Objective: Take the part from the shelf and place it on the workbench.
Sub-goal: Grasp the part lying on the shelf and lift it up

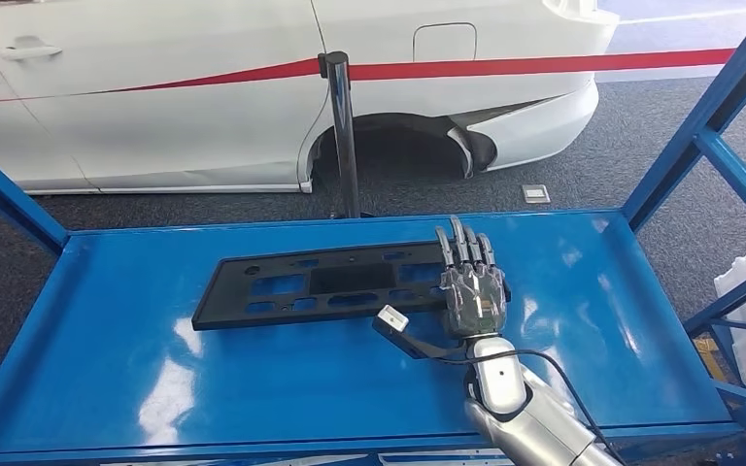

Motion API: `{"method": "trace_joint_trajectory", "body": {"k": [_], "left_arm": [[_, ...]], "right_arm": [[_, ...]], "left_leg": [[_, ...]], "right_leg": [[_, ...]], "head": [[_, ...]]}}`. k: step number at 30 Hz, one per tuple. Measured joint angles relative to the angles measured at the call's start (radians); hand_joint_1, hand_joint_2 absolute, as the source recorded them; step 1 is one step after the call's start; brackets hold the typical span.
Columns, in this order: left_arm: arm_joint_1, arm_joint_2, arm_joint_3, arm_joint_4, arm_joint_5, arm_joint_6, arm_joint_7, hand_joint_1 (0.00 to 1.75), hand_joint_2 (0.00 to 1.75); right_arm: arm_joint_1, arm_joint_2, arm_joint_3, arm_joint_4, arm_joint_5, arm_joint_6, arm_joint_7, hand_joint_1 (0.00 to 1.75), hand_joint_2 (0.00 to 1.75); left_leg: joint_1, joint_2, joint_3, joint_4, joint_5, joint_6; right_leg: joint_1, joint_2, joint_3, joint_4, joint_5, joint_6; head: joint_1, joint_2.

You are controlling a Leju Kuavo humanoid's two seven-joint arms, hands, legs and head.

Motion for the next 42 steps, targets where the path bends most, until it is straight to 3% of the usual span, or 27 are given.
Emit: {"method": "trace_joint_trajectory", "body": {"k": [1, 2, 3, 31, 37, 42], "left_arm": [[0.0, 0.0, 0.0, 0.0, 0.0, 0.0, 0.0, 0.0, 0.0], [0.0, 0.0, -0.001, 0.0, 0.0, -0.001, 0.0, 0.0, 0.0], [0.0, 0.0, -0.001, 0.0, -0.001, -0.001, 0.0, 0.0, 0.0], [-0.003, -0.001, -0.011, 0.0, -0.006, 0.002, 0.006, 0.0, 0.0], [-0.003, -0.001, -0.012, 0.0, 0.0, 0.005, 0.005, 0.0, 0.0], [0.005, 0.0, -0.01, 0.0, 0.022, 0.015, -0.01, 0.0, 0.0]], "right_arm": [[0.0, 0.0, 0.0, 0.003, 0.0, 0.0, 0.0, 1.57, 1.75], [0.0, 0.0, 0.0, 0.006, 0.0, 0.001, 0.0, 1.72, 1.75], [0.0, 0.0, 0.0, 0.008, -0.001, 0.003, 0.001, 1.75, 1.75], [0.0, -0.01, -0.01, 0.041, -0.021, 0.0, 0.015, 1.75, 1.75], [0.008, -0.01, -0.019, 0.025, -0.104, -0.084, -0.022, 1.75, 1.75], [0.039, -0.011, -0.041, -0.081, -0.235, -0.174, -0.077, 1.75, 1.75]], "left_leg": [[0.0, 0.0, 0.0, 0.0, 0.0, 0.0], [0.0, 0.0, 0.0, 0.0, 0.0, 0.0], [0.0, 0.0, 0.0, 0.0, 0.0, 0.0], [0.0, 0.0, 0.003, 0.0, -0.001, 0.001], [0.0, 0.0, 0.003, 0.0, -0.001, 0.001], [0.0, 0.0, 0.001, 0.0, -0.001, 0.001]], "right_leg": [[0.0, 0.0, 0.0, 0.0, 0.0, 0.0], [0.0, 0.0, 0.0, 0.0, 0.0, 0.0], [0.0, 0.0, 0.001, 0.0, 0.0, 0.0], [0.0, 0.001, 0.003, -0.002, 0.0, 0.0], [0.0, 0.001, 0.004, -0.002, 0.0, 0.0], [0.0, 0.001, 0.003, -0.002, 0.0, 0.0]], "head": [[0.0, 0.0], [0.0, 0.0], [0.0, 0.0], [0.0, 0.0], [0.0, 0.0], [0.0, 0.0]]}}
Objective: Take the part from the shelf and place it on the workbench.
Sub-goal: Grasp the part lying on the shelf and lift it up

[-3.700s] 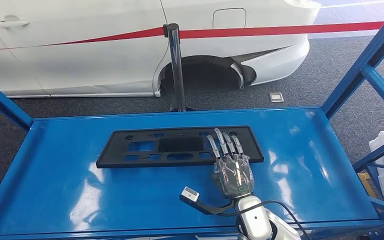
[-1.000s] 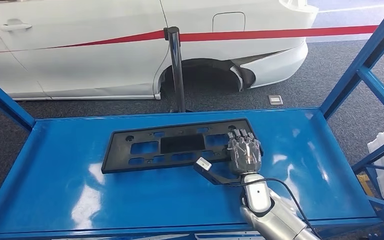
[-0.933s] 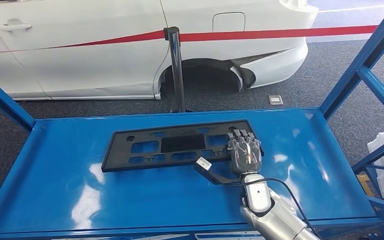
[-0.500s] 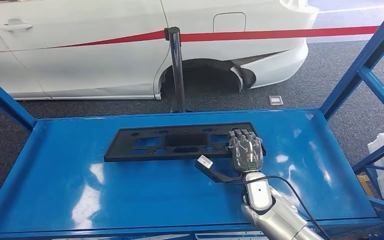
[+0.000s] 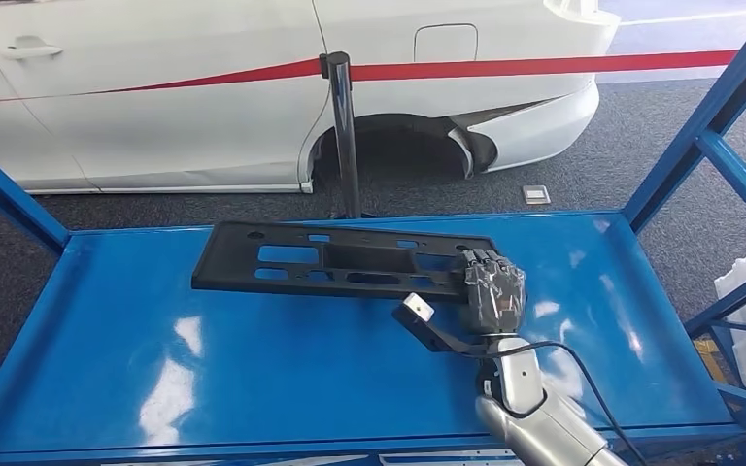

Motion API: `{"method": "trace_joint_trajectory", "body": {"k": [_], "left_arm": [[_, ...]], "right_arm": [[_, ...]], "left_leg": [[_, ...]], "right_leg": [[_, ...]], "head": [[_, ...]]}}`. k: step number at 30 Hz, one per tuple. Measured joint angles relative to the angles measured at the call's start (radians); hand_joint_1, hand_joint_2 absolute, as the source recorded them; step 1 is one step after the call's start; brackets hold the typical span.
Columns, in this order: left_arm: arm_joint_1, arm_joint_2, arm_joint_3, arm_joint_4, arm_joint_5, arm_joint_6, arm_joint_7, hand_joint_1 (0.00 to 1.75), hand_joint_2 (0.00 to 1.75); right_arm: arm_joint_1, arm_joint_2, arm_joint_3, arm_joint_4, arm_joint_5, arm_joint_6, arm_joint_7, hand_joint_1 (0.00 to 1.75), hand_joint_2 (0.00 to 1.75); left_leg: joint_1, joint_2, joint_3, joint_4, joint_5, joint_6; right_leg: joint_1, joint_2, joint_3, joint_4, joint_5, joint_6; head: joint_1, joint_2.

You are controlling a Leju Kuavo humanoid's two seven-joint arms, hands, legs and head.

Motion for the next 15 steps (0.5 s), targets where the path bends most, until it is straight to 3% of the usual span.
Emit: {"method": "trace_joint_trajectory", "body": {"k": [7, 11, 15], "left_arm": [[0.011, 0.001, 0.006, 0.001, 0.026, 0.018, -0.028, 0.0, 0.0], [0.02, 0.001, 0.009, 0.001, 0.025, 0.07, -0.076, 0.0, 1.75], [0.023, 0.001, 0.018, 0.002, 0.027, 0.114, -0.127, 0.0, 1.75]], "right_arm": [[0.061, -0.001, -0.026, -0.289, -0.094, -0.035, -0.052, 1.75, 1.75], [0.098, -0.016, -0.055, -0.507, -0.14, -0.046, -0.083, 1.75, 1.75], [0.132, -0.033, -0.095, -0.701, -0.186, -0.046, -0.116, 1.75, 1.75]], "left_leg": [[0.0, 0.001, -0.005, 0.0, 0.001, 0.0], [0.0, 0.0, -0.009, 0.0, 0.001, 0.0], [0.0, 0.001, -0.011, 0.0, 0.0, 0.0]], "right_leg": [[0.0, 0.0, -0.007, 0.0, 0.001, 0.0], [0.0, 0.0, -0.011, 0.0, 0.001, 0.0], [0.0, 0.0, -0.012, 0.0, 0.0, 0.0]], "head": [[0.0, 0.0], [0.0, 0.0], [0.0, 0.0]]}}
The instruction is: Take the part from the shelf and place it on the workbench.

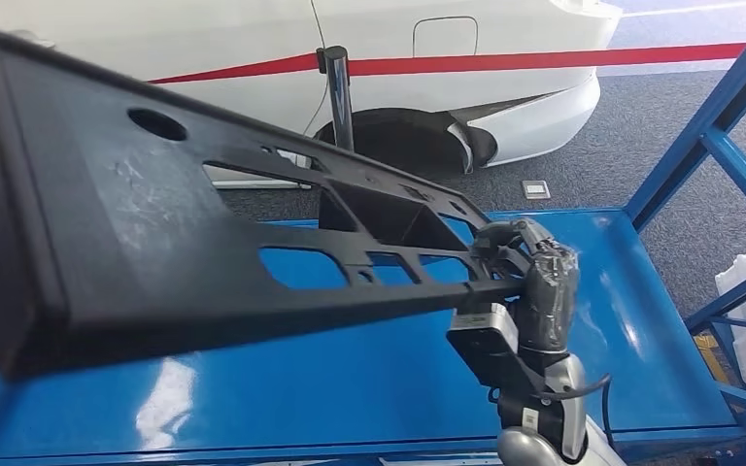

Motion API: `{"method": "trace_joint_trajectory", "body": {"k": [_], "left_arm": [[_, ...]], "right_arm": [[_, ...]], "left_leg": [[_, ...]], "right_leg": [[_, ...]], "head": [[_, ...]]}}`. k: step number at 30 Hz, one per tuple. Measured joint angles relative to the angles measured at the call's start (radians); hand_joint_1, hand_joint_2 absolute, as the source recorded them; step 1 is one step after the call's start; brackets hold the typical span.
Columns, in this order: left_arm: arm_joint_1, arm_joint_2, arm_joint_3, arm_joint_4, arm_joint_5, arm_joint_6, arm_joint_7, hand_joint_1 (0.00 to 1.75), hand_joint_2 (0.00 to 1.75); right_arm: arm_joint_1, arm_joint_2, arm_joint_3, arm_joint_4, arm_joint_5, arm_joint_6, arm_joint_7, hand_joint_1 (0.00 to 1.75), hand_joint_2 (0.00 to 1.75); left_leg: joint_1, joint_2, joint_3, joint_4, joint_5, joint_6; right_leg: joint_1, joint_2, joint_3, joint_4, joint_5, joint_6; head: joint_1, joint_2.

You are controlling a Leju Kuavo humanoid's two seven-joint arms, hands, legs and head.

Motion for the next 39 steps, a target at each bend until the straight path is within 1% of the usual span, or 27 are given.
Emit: {"method": "trace_joint_trajectory", "body": {"k": [5, 7, 9, 13, 14, 15, 16, 17, 18, 20, 21, 23, 24, 25, 26, 27, 28, 29, 30, 31, 32, 33, 34, 36, 37, 38, 39], "left_arm": [[0.0, 0.001, 0.01, 0.0, 0.001, 0.027, -0.027, 0.0, 1.75], [-0.001, 0.002, 0.011, 0.0, 0.001, 0.044, -0.028, 0.0, 1.75], [-0.002, 0.002, 0.013, 0.0, 0.01, 0.056, -0.029, 0.0, 1.75], [-0.002, 0.001, 0.032, 0.0, 0.051, 0.049, -0.029, 0.0, 1.75], [-0.002, 0.0, 0.037, 0.0, 0.06, 0.048, -0.028, 0.0, 1.75], [-0.002, -0.002, 0.041, 0.0, 0.068, 0.051, -0.023, 0.0, 1.75], [-0.002, -0.007, 0.045, 0.0, 0.074, 0.058, -0.015, 0.0, 1.75], [-0.002, -0.013, 0.05, 0.0, 0.078, 0.066, -0.006, 0.0, 1.75], [-0.002, -0.02, 0.054, 0.0, 0.08, 0.072, 0.003, 0.0, 1.75], [-0.004, -0.03, 0.06, 0.0, 0.086, 0.076, 0.015, 0.0, 1.75], [-0.005, -0.033, 0.062, 0.0, 0.088, 0.076, 0.018, 0.0, 1.75], [-0.007, -0.037, 0.068, 0.0, 0.094, 0.071, 0.022, 0.0, 1.75], [-0.007, -0.039, 0.071, 0.0, 0.097, 0.068, 0.022, 0.0, 1.75], [-0.007, -0.04, 0.075, 0.0, 0.101, 0.064, 0.022, 0.0, 1.75], [-0.006, -0.042, 0.077, 0.0, 0.103, 0.061, 0.023, 0.0, 1.75], [-0.006, -0.043, 0.079, 0.0, 0.104, 0.055, 0.023, 0.0, 1.75], [-0.007, -0.044, 0.08, 0.0, 0.103, 0.046, 0.023, 0.0, 1.75], [-0.007, -0.044, 0.081, 0.0, 0.103, 0.032, 0.023, 0.0, 1.75], [-0.008, -0.042, 0.082, 0.0, 0.102, 0.015, 0.022, 0.0, 1.75], [-0.008, -0.039, 0.083, 0.0, 0.103, -0.002, 0.021, 0.0, 1.75], [-0.009, -0.035, 0.084, 0.0, 0.103, -0.016, 0.019, 0.0, 1.75], [-0.01, -0.031, 0.085, 0.0, 0.104, -0.026, 0.018, 0.0, 1.75], [-0.011, -0.029, 0.086, 0.0, 0.105, -0.03, 0.017, 0.0, 1.75], [-0.011, -0.027, 0.086, 0.0, 0.105, -0.032, 0.017, 0.0, 1.75], [-0.011, -0.02, 0.086, 0.001, 0.104, -0.031, 0.017, 0.0, 1.75], [-0.01, -0.016, 0.087, 0.002, 0.103, -0.024, 0.017, 0.0, 1.75], [-0.008, -0.012, 0.087, 0.003, 0.103, -0.011, 0.017, 0.0, 1.75]], "right_arm": [[0.037, -0.011, -0.031, -0.156, -0.022, 0.0, -0.043, 1.75, 1.75], [0.052, -0.012, -0.04, -0.198, -0.03, 0.0, -0.063, 1.75, 1.75], [0.067, -0.012, -0.047, -0.228, -0.038, 0.0, -0.084, 1.75, 1.75], [0.098, -0.011, -0.058, -0.275, -0.074, 0.0, -0.131, 1.75, 1.75], [0.106, -0.01, -0.062, -0.283, -0.102, 0.0, -0.149, 1.75, 1.75], [0.116, -0.008, -0.067, -0.289, -0.147, 0.0, -0.174, 1.75, 1.75], [0.128, -0.004, -0.073, -0.295, -0.211, 0.0, -0.21, 1.75, 1.75], [0.142, 0.0, -0.081, -0.301, -0.288, 0.0, -0.251, 1.75, 1.75], [0.155, 0.004, -0.09, -0.305, -0.368, 0.0, -0.29, 1.75, 1.75], [0.172, 0.009, -0.104, -0.308, -0.516, 0.0, -0.358, 1.75, 1.75], [0.179, 0.01, -0.11, -0.308, -0.58, 0.0, -0.387, 1.75, 1.75], [0.198, 0.012, -0.121, -0.308, -0.712, 0.0, -0.445, 1.75, 1.75], [0.208, 0.012, -0.126, -0.308, -0.781, 0.0, -0.474, 1.75, 1.75], [0.216, 0.011, -0.13, -0.308, -0.85, 0.0, -0.504, 1.75, 1.75], [0.223, 0.01, -0.133, -0.307, -0.912, 0.001, -0.53, 1.75, 1.75], [0.228, 0.009, -0.135, -0.307, -0.964, 0.001, -0.554, 1.75, 1.75], [0.234, 0.008, -0.136, -0.306, -1.006, 0.002, -0.574, 1.75, 1.75], [0.239, 0.008, -0.136, -0.305, -1.036, 0.003, -0.59, 1.75, 1.75], [0.243, 0.008, -0.136, -0.304, -1.055, 0.003, -0.601, 1.75, 1.75], [0.245, 0.008, -0.135, -0.303, -1.064, 0.004, -0.609, 1.75, 1.75], [0.246, 0.008, -0.135, -0.302, -1.068, 0.004, -0.615, 1.75, 1.75], [0.246, 0.008, -0.134, -0.301, -1.069, 0.004, -0.617, 1.75, 1.75], [0.246, 0.008, -0.134, -0.3, -1.069, 0.004, -0.618, 1.75, 1.75], [0.246, 0.008, -0.134, -0.3, -1.069, 0.004, -0.618, 1.75, 1.75], [0.245, 0.007, -0.131, -0.297, -1.067, 0.004, -0.614, 1.75, 1.75], [0.245, 0.007, -0.127, -0.293, -1.065, 0.004, -0.608, 1.75, 1.75], [0.244, 0.006, -0.124, -0.289, -1.062, 0.004, -0.6, 1.75, 1.75]], "left_leg": [[0.0, 0.0, 0.0, 0.0, 0.0, 0.0], [0.0, 0.0, 0.0, 0.0, 0.0, 0.0], [0.0, 0.0, 0.0, 0.0, 0.0, 0.0], [0.0, 0.0, 0.0, 0.0, 0.0, 0.0], [0.0, 0.0, 0.0, 0.0, 0.0, 0.0], [0.0, 0.0, 0.0, 0.0, 0.0, 0.0], [0.0, 0.0, 0.0, 0.0, 0.0, 0.0], [0.0, 0.0, 0.0, 0.0, 0.0, 0.0], [0.0, 0.0, 0.0, 0.0, 0.0, 0.0], [-0.001, 0.0, -0.001, 0.001, -0.002, 0.001], [-0.002, 0.0, 0.0, 0.0, -0.001, 0.006], [-0.001, 0.001, 0.016, -0.025, 0.013, 0.022], [0.002, 0.002, 0.028, -0.048, 0.026, 0.03], [0.005, 0.003, 0.038, -0.068, 0.037, 0.034], [0.01, 0.005, 0.044, -0.081, 0.044, 0.034], [0.011, 0.007, 0.044, -0.085, 0.047, 0.034], [0.014, 0.008, 0.042, -0.084, 0.048, 0.033], [0.018, 0.009, 0.04, -0.083, 0.048, 0.029], [0.024, 0.009, 0.037, -0.08, 0.049, 0.022], [0.033, 0.008, 0.034, -0.075, 0.048, 0.013], [0.041, 0.008, 0.03, -0.068, 0.047, 0.002], [0.048, 0.008, 0.026, -0.061, 0.045, -0.006], [0.052, 0.007, 0.024, -0.056, 0.043, -0.011], [0.053, 0.007, 0.023, -0.053, 0.041, -0.015], [0.055, 0.004, 0.009, -0.041, 0.042, -0.027], [0.057, 0.002, -0.008, -0.025, 0.038, -0.038], [0.057, 0.003, -0.03, 0.005, 0.019, -0.047]], "right_leg": [[0.0, 0.0, 0.0, 0.0, 0.0, 0.0], [0.0, 0.0, 0.0, 0.0, 0.0, 0.0], [0.0, 0.0, 0.0, 0.0, 0.0, 0.0], [0.0, 0.0, 0.0, 0.0, 0.0, 0.0], [0.0, 0.0, 0.0, 0.0, 0.0, 0.0], [0.0, 0.0, 0.0, 0.0, 0.0, 0.0], [0.0, 0.0, 0.0, 0.0, 0.0, 0.0], [0.0, 0.0, 0.0, 0.0, 0.0, 0.0], [0.0, -0.001, 0.0, 0.0, 0.0, 0.0], [-0.003, 0.0, 0.001, -0.003, 0.0, 0.001], [-0.005, 0.0, 0.003, -0.007, 0.003, 0.005], [-0.008, -0.002, 0.015, -0.023, 0.009, 0.013], [-0.008, -0.003, 0.017, -0.02, 0.001, 0.017], [-0.008, -0.005, 0.01, 0.003, -0.022, 0.02], [-0.01, -0.006, -0.009, 0.051, -0.056, 0.025], [-0.013, -0.006, -0.035, 0.115, -0.095, 0.032], [-0.018, -0.006, -0.06, 0.177, -0.125, 0.039], [-0.025, -0.007, -0.073, 0.215, -0.136, 0.048], [-0.032, -0.008, -0.069, 0.217, -0.127, 0.058], [-0.041, -0.01, -0.045, 0.181, -0.102, 0.07], [-0.05, -0.012, -0.012, 0.125, -0.072, 0.083], [-0.058, -0.014, 0.018, 0.075, -0.048, 0.092], [-0.062, -0.015, 0.038, 0.041, -0.033, 0.098], [-0.065, -0.015, 0.048, 0.023, -0.028, 0.102], [-0.065, -0.009, 0.039, 0.027, -0.03, 0.087], [-0.062, -0.004, 0.027, 0.031, -0.031, 0.068], [-0.058, 0.001, 0.011, 0.036, -0.031, 0.046]], "head": [[0.001, 0.0], [0.007, 0.0], [0.018, 0.0], [0.054, 0.0], [0.056, 0.0], [0.054, 0.0], [0.047, 0.0], [0.034, 0.0], [0.015, 0.0], [-0.039, 0.0], [-0.068, 0.0], [-0.141, 0.0], [-0.178, -0.001], [-0.217, -0.002], [-0.254, -0.003], [-0.287, -0.004], [-0.321, -0.005], [-0.349, -0.006], [-0.37, -0.006], [-0.384, -0.007], [-0.393, -0.008], [-0.398, -0.008], [-0.4, -0.009], [-0.401, -0.009], [-0.414, -0.01], [-0.431, -0.011], [-0.451, -0.013]]}}
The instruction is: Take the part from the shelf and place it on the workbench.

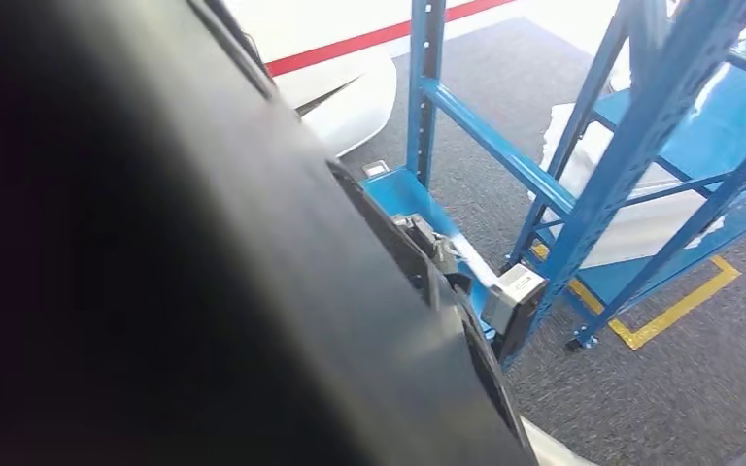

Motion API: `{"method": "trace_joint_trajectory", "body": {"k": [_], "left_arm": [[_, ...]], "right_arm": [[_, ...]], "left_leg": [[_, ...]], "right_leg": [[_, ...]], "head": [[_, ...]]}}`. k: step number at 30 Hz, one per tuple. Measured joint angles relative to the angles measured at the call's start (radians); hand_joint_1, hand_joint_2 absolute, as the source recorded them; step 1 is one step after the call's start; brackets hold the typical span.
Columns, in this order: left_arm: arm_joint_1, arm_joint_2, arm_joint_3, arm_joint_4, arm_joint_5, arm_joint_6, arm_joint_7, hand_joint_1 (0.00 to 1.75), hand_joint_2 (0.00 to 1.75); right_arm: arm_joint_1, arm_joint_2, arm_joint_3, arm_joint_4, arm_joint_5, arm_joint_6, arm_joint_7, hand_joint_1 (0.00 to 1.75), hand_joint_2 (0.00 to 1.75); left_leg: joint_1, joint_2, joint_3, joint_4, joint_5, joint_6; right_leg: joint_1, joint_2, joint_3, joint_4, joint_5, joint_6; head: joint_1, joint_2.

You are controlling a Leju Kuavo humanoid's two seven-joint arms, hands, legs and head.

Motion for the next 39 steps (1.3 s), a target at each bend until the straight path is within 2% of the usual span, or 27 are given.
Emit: {"method": "trace_joint_trajectory", "body": {"k": [1, 3, 4, 5, 6, 7, 10, 11, 12, 14, 15, 17, 19, 20, 21, 22, 23, 24, 25, 26, 27, 30, 32, 34, 35, 37, 39], "left_arm": [[0.001, 0.001, 0.0, 0.001, -0.001, 0.016, 0.0, 0.0, 1.75], [-0.001, -0.014, 0.001, 0.001, 0.0, 0.045, -0.001, 0.0, 1.75], [-0.003, -0.023, 0.001, 0.001, 0.0, 0.053, -0.004, 0.0, 1.75], [-0.005, -0.03, 0.001, 0.001, 0.0, 0.058, -0.008, 0.0, 1.75], [-0.005, -0.037, 0.001, 0.001, 0.001, 0.06, -0.011, 0.0, 1.75], [-0.006, -0.043, 0.001, 0.001, 0.002, 0.06, -0.013, 0.0, 1.75], [-0.004, -0.049, 0.0, 0.002, 0.002, 0.053, -0.009, 0.0, 1.75], [-0.003, -0.051, 0.0, 0.003, 0.004, 0.051, -0.007, 0.0, 1.75], [-0.001, -0.052, 0.0, 0.003, 0.006, 0.047, -0.006, 0.0, 1.75], [0.003, -0.056, 0.0, 0.003, 0.013, 0.039, -0.005, 0.0, 1.75], [0.003, -0.059, 0.0, 0.003, 0.017, 0.034, -0.002, 0.0, 1.75], [0.002, -0.067, 0.001, 0.004, 0.023, 0.028, 0.012, 0.0, 1.75], [0.001, -0.075, 0.002, 0.004, 0.028, 0.02, 0.029, 0.0, 1.75], [0.001, -0.078, 0.003, 0.004, 0.03, 0.016, 0.034, 0.0, 1.75], [0.001, -0.08, 0.004, 0.004, 0.032, 0.011, 0.037, 0.0, 1.75], [0.0, -0.082, 0.006, 0.004, 0.033, 0.007, 0.038, 0.0, 1.75], [-0.001, -0.083, 0.007, 0.004, 0.033, 0.004, 0.039, 0.0, 1.75], [-0.002, -0.085, 0.007, 0.004, 0.033, 0.001, 0.038, 0.0, 1.75], [-0.004, -0.086, 0.008, 0.004, 0.032, 0.0, 0.037, 0.0, 1.75], [-0.005, -0.087, 0.008, 0.004, 0.032, -0.002, 0.034, 0.0, 1.75], [-0.005, -0.088, 0.008, 0.004, 0.031, -0.005, 0.03, 0.0, 1.75], [-0.002, -0.089, 0.008, 0.004, 0.026, -0.012, 0.015, 0.0, 1.75], [-0.002, -0.09, 0.008, 0.004, 0.024, -0.015, 0.008, 0.0, 1.75], [-0.003, -0.09, 0.008, 0.004, 0.023, -0.018, 0.003, 0.0, 1.75], [-0.003, -0.09, 0.009, 0.004, 0.023, -0.02, 0.003, 0.0, 1.75], [-0.004, -0.09, 0.009, 0.004, 0.022, -0.023, 0.006, 0.0, 1.75], [-0.005, -0.089, 0.008, 0.004, 0.023, -0.025, 0.015, 0.0, 1.75]], "right_arm": [[-0.001, -0.001, 0.004, 0.004, 0.002, 0.0, 0.008, 1.75, 1.75], [-0.001, -0.004, 0.004, 0.007, -0.002, 0.0, 0.02, 1.75, 1.75], [-0.002, -0.005, 0.006, 0.009, -0.004, 0.0, 0.025, 1.75, 1.75], [-0.006, -0.006, 0.008, 0.009, -0.005, 0.0, 0.032, 1.75, 1.75], [-0.014, -0.006, 0.01, 0.008, -0.001, 0.0, 0.04, 1.75, 1.75], [-0.023, -0.006, 0.013, 0.007, 0.007, 0.0, 0.051, 1.75, 1.75], [-0.044, -0.007, 0.023, 0.007, 0.038, 0.0, 0.08, 1.75, 1.75], [-0.048, -0.007, 0.026, 0.007, 0.045, 0.0, 0.085, 1.75, 1.75], [-0.052, -0.007, 0.028, 0.007, 0.05, -0.001, 0.091, 1.75, 1.75], [-0.062, -0.008, 0.033, 0.006, 0.056, -0.001, 0.101, 1.75, 1.75], [-0.067, -0.008, 0.035, 0.006, 0.059, -0.001, 0.106, 1.75, 1.75], [-0.079, -0.01, 0.039, 0.006, 0.066, -0.001, 0.117, 1.75, 1.75], [-0.089, -0.012, 0.044, 0.006, 0.074, -0.001, 0.128, 1.75, 1.75], [-0.092, -0.013, 0.046, 0.006, 0.077, -0.001, 0.133, 1.75, 1.75], [-0.094, -0.014, 0.048, 0.006, 0.079, -0.001, 0.136, 1.75, 1.75], [-0.097, -0.016, 0.049, 0.006, 0.081, -0.002, 0.138, 1.75, 1.75], [-0.1, -0.018, 0.049, 0.006, 0.083, -0.002, 0.14, 1.75, 1.75], [-0.104, -0.02, 0.049, 0.005, 0.083, -0.002, 0.141, 1.75, 1.75], [-0.108, -0.021, 0.049, 0.003, 0.084, -0.002, 0.143, 1.75, 1.75], [-0.112, -0.022, 0.05, 0.001, 0.084, -0.002, 0.145, 1.75, 1.75], [-0.115, -0.023, 0.05, -0.001, 0.085, -0.002, 0.147, 1.75, 1.75], [-0.119, -0.025, 0.051, -0.004, 0.087, -0.001, 0.151, 1.75, 1.75], [-0.122, -0.026, 0.052, -0.004, 0.087, -0.001, 0.151, 1.75, 1.75], [-0.123, -0.026, 0.052, -0.005, 0.088, -0.001, 0.151, 1.75, 1.75], [-0.123, -0.026, 0.052, -0.005, 0.088, -0.001, 0.15, 1.75, 1.75], [-0.121, -0.026, 0.052, -0.005, 0.083, -0.001, 0.146, 1.75, 1.75], [-0.117, -0.026, 0.052, -0.005, 0.075, -0.001, 0.138, 1.75, 1.75]], "left_leg": [[-0.001, 0.001, -0.028, 0.049, -0.035, -0.006], [-0.013, 0.009, -0.069, 0.183, -0.144, 0.014], [-0.023, 0.009, -0.084, 0.251, -0.188, 0.025], [-0.034, 0.009, -0.085, 0.296, -0.211, 0.037], [-0.047, 0.009, -0.067, 0.304, -0.21, 0.051], [-0.061, 0.009, -0.032, 0.278, -0.193, 0.067], [-0.106, 0.012, 0.109, 0.076, -0.136, 0.135], [-0.116, 0.013, 0.135, 0.027, -0.13, 0.15], [-0.122, 0.013, 0.144, 0.002, -0.128, 0.156], [-0.124, 0.013, 0.144, -0.027, -0.102, 0.155], [-0.121, 0.013, 0.145, -0.045, -0.084, 0.152], [-0.108, 0.015, 0.141, -0.073, -0.049, 0.14], [-0.101, 0.018, 0.122, -0.075, -0.031, 0.128], [-0.096, 0.019, 0.111, -0.072, -0.024, 0.121], [-0.091, 0.021, 0.098, -0.067, -0.018, 0.115], [-0.084, 0.022, 0.084, -0.058, -0.014, 0.109], [-0.078, 0.023, 0.069, -0.045, -0.011, 0.103], [-0.073, 0.023, 0.052, -0.029, -0.011, 0.095], [-0.07, 0.023, 0.036, -0.01, -0.011, 0.088], [-0.071, 0.022, 0.022, 0.005, -0.011, 0.081], [-0.071, 0.021, 0.011, 0.016, -0.009, 0.073], [-0.065, 0.02, -0.011, 0.033, -0.011, 0.055], [-0.061, 0.019, -0.037, 0.099, -0.082, 0.045], [-0.06, 0.019, -0.067, 0.221, -0.177, 0.038], [-0.06, 0.019, -0.073, 0.273, -0.201, 0.038], [-0.062, 0.019, -0.043, 0.29, -0.184, 0.046], [-0.071, 0.018, 0.046, 0.185, -0.134, 0.065]], "right_leg": [[0.006, 0.004, -0.019, 0.008, 0.002, -0.024], [0.02, -0.003, -0.039, 0.007, 0.016, -0.037], [0.028, -0.007, -0.048, 0.007, 0.023, -0.041], [0.037, -0.01, -0.057, 0.008, 0.03, -0.043], [0.047, -0.011, -0.064, 0.008, 0.035, -0.046], [0.056, -0.012, -0.069, 0.008, 0.041, -0.049], [0.071, -0.014, -0.075, 0.004, 0.057, -0.057], [0.069, -0.017, -0.076, 0.002, 0.064, -0.056], [0.065, -0.019, -0.078, -0.002, 0.072, -0.052], [0.06, -0.022, -0.081, -0.013, 0.088, -0.043], [0.061, -0.021, -0.085, -0.013, 0.083, -0.039], [0.062, -0.018, -0.107, 0.041, 0.018, -0.029], [0.054, -0.017, -0.133, 0.151, -0.068, -0.011], [0.049, -0.017, -0.137, 0.197, -0.083, -0.002], [0.042, -0.017, -0.13, 0.218, -0.075, 0.008], [0.036, -0.017, -0.107, 0.207, -0.049, 0.019], [0.029, -0.018, -0.069, 0.164, -0.018, 0.029], [0.023, -0.018, -0.024, 0.102, -0.005, 0.041], [0.022, -0.016, 0.014, 0.045, -0.001, 0.044], [0.021, -0.015, 0.036, 0.004, -0.008, 0.039], [0.025, -0.013, 0.042, -0.014, -0.018, 0.028], [0.03, -0.016, 0.018, -0.013, -0.005, -0.022], [0.03, -0.018, -0.004, -0.014, 0.014, -0.042], [0.032, -0.018, -0.027, -0.014, 0.032, -0.051], [0.033, -0.018, -0.038, -0.014, 0.041, -0.052], [0.038, -0.018, -0.061, -0.014, 0.059, -0.052], [0.041, -0.018, -0.08, -0.014, 0.076, -0.052]], "head": [[-0.022, -0.001], [-0.048, -0.003], [-0.052, -0.003], [-0.053, -0.004], [-0.047, -0.004], [-0.042, -0.004], [-0.025, -0.003], [-0.019, -0.003], [-0.012, -0.003], [-0.007, -0.003], [-0.005, -0.003], [0.005, -0.002], [0.018, -0.002], [0.023, -0.002], [0.028, -0.002], [0.035, -0.001], [0.042, -0.001], [0.051, -0.001], [0.061, 0.0], [0.07, 0.0], [0.077, 0.0], [0.084, 0.0], [0.087, 0.001], [0.087, 0.001], [0.088, 0.001], [0.088, 0.001], [0.089, 0.001]]}}
